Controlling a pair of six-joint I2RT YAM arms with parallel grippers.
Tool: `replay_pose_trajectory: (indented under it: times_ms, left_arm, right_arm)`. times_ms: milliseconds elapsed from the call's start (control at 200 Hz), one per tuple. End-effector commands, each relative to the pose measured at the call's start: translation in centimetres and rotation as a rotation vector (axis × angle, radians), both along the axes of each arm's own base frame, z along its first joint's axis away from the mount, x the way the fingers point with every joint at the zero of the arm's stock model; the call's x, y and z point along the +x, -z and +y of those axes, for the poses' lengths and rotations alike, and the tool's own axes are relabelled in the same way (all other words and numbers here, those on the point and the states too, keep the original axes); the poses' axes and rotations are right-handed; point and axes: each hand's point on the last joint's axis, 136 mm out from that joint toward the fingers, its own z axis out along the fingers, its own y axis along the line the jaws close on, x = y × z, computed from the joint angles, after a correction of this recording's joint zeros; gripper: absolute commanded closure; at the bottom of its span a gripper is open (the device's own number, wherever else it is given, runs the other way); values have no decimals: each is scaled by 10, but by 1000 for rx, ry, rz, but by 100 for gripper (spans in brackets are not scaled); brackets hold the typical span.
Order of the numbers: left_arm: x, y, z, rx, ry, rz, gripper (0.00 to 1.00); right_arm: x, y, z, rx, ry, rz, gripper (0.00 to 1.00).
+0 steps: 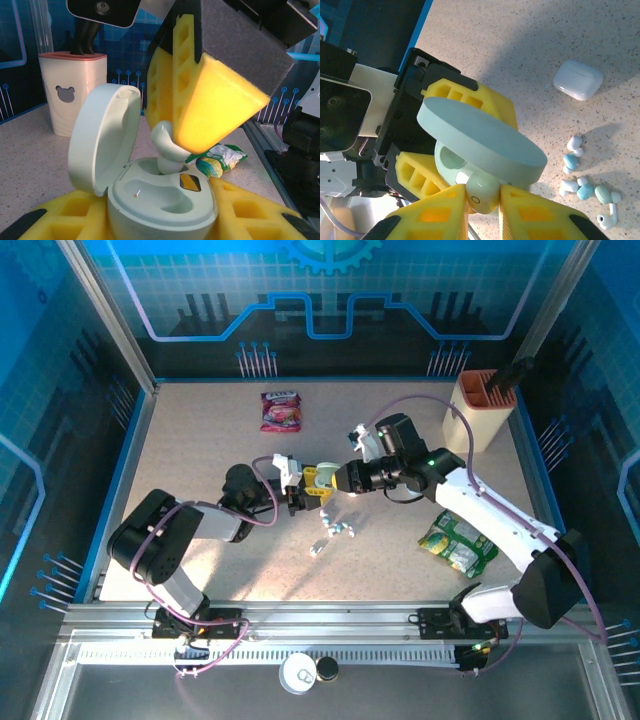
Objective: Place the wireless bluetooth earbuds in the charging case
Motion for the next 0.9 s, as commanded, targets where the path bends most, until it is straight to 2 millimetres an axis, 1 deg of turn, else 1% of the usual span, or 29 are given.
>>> replay_pose_trajectory:
  times_ms: [0,155,280,335,400,430,510,580,665,760,815,845,850,860,865,895]
  left_arm:
    - [3,-17,-3,-35,4,-61,65]
    - [5,-16,-3,-31,-10,-70,65]
    - [2,-19,-3,-37,3,-72,65]
    - [-1,-21,-4,-39,12,-76,65]
    - [-3,-23,-3,-41,19,-78,65]
    - [-3,-24,-3,-42,20,-77,65]
    - [-3,-25,-3,-44,21,-75,65]
    - [-2,-25,-3,-45,20,-73,65]
    - [0,-28,-3,-51,7,-79,65]
    - [6,-34,-2,-57,-22,-93,65]
    - [10,-37,0,-52,-42,-99,65]
    - [12,-38,0,-47,-52,-101,65]
    - [12,-38,0,-47,-54,-103,65]
    - [13,-39,0,-45,-58,-103,65]
    - [12,-39,0,-45,-59,-105,65]
    - [14,-42,1,-42,-70,-109,65]
  right_arm:
    - [-5,-1,2,-20,-20,13,80]
    - [-5,-3,0,-36,-12,5,80]
    - [-4,8,-5,-84,0,20,78]
    - [-2,11,-5,-94,6,27,75]
    - [-1,9,-3,-87,5,20,71]
    - [0,5,-1,-73,1,10,68]
    - [1,-8,1,-29,2,-27,56]
    - [-1,-19,-1,-10,3,-59,50]
    - [-7,-30,-7,6,-3,-104,42]
    - [-14,-37,-19,15,17,-162,38]
    - [-17,-36,-29,17,48,-188,38]
    - [-17,-34,-36,17,74,-197,38]
    - [-18,-31,-37,14,76,-195,38]
    - [-17,-33,-39,20,85,-203,38]
    - [-18,-29,-40,14,88,-197,38]
    - [-18,-26,-46,17,113,-205,38]
